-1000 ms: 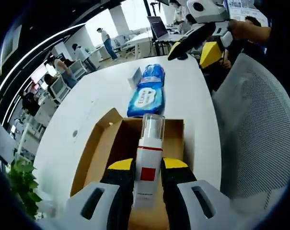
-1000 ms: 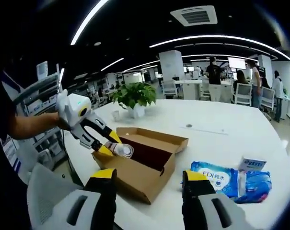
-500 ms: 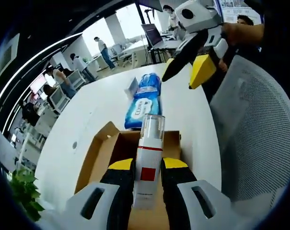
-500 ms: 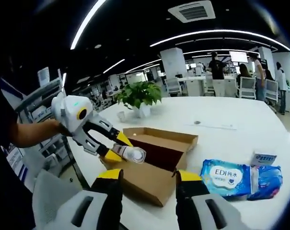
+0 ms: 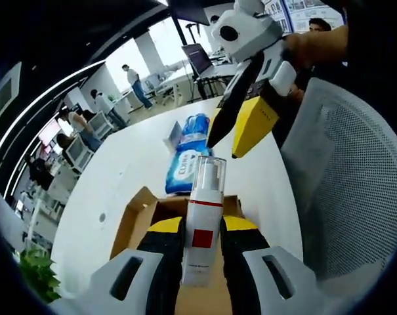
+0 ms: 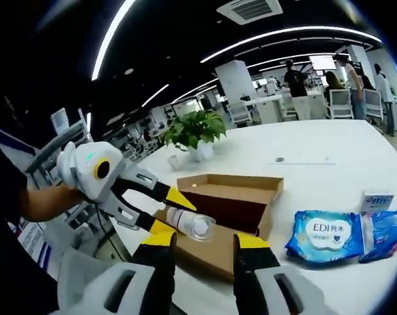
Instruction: Operate the shoe box by opening the lid, removing the specified soft item, and placing it in the target area until the item is outside and the box remains undamaged.
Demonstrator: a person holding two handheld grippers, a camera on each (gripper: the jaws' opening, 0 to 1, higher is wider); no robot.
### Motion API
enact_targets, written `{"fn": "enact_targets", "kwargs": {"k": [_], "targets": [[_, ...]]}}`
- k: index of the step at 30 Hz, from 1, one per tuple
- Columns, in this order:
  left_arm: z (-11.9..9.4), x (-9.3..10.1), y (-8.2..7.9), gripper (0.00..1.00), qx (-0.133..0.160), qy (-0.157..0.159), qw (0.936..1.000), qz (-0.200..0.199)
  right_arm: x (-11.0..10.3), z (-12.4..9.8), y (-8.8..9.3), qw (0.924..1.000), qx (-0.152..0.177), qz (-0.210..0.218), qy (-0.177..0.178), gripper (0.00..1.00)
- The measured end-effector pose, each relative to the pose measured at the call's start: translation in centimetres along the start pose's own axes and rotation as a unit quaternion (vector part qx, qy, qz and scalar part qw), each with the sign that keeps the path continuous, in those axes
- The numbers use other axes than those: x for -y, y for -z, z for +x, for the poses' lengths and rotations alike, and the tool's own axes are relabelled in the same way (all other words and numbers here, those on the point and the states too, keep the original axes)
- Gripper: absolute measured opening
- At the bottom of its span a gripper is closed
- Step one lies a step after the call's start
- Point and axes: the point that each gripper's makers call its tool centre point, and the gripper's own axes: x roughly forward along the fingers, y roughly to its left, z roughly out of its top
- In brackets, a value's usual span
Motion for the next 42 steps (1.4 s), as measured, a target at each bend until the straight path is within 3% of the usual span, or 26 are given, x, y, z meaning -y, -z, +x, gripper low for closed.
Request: {"fn": "enact_targets", "kwargs": {"k": [15,42], "targets": [[-0.1,0.6,-1.6,0.21,0.034,-0.005,0.9985,0.043,-1.0,0.6,-0.1,0.9987,-0.003,0.045,-0.026,0.19],[0.5,0.4,-2.2,0.21,0.040,-0.017,0.9958,0.080,-0.8,0.3,0.3,0.9981,-0.010,0.054,-0.029,0.18]]}}
